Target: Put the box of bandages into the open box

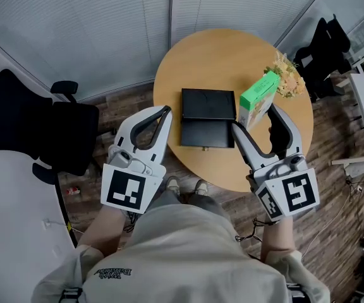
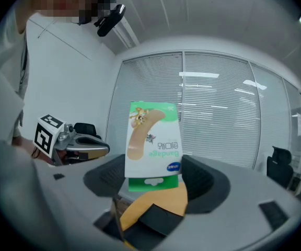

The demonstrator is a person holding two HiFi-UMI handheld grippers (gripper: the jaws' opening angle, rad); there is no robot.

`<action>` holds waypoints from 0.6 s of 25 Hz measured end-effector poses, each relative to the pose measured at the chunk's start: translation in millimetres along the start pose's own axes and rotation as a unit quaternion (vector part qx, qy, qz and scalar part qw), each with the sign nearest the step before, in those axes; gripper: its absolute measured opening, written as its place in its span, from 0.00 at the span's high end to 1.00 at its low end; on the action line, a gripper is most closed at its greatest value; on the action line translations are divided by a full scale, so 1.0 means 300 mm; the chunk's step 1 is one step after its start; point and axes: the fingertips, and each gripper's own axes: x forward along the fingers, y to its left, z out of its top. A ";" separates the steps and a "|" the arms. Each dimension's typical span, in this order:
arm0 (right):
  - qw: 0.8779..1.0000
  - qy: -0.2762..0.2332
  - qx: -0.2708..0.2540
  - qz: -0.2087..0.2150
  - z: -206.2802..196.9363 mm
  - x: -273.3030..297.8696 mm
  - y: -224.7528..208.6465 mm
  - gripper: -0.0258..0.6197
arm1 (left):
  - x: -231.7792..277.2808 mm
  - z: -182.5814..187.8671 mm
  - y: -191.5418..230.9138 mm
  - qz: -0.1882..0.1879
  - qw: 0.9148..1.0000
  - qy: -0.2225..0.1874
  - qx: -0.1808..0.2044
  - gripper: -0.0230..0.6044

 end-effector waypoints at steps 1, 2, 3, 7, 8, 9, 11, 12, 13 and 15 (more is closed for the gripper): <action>1.000 0.004 0.000 0.004 -0.006 0.001 -0.005 0.48 | 0.007 0.001 -0.001 0.001 1.000 0.001 0.000 0.93; 1.000 0.007 0.000 0.007 -0.012 0.001 -0.011 0.48 | 0.015 0.002 -0.004 0.002 1.000 0.001 -0.001 0.93; 1.000 0.009 0.000 0.010 -0.016 0.000 -0.020 0.48 | 0.024 0.003 -0.010 0.002 1.000 0.001 -0.002 0.93; 1.000 0.009 0.006 0.016 -0.023 -0.027 -0.081 0.48 | 0.070 0.016 -0.054 0.004 1.000 0.009 0.003 0.93; 1.000 0.009 0.007 0.017 -0.026 -0.033 -0.094 0.48 | 0.079 0.021 -0.061 0.005 1.000 0.010 0.005 0.93; 1.000 0.009 0.007 0.019 -0.029 -0.037 -0.103 0.48 | 0.085 0.026 -0.066 0.007 1.000 0.010 0.006 0.93; 1.000 0.011 0.006 0.022 -0.037 -0.041 -0.114 0.48 | 0.091 0.030 -0.076 0.010 1.000 0.010 0.006 0.93; 1.000 0.011 0.005 0.024 -0.040 -0.043 -0.118 0.48 | 0.093 0.029 -0.082 0.010 1.000 0.011 0.007 0.93; 1.000 0.010 0.006 0.026 -0.043 -0.045 -0.122 0.48 | 0.095 0.028 -0.088 0.011 1.000 0.013 0.009 0.93; 0.999 0.006 0.013 0.036 -0.050 -0.048 -0.126 0.48 | 0.098 0.023 -0.097 0.014 1.000 0.016 0.011 0.93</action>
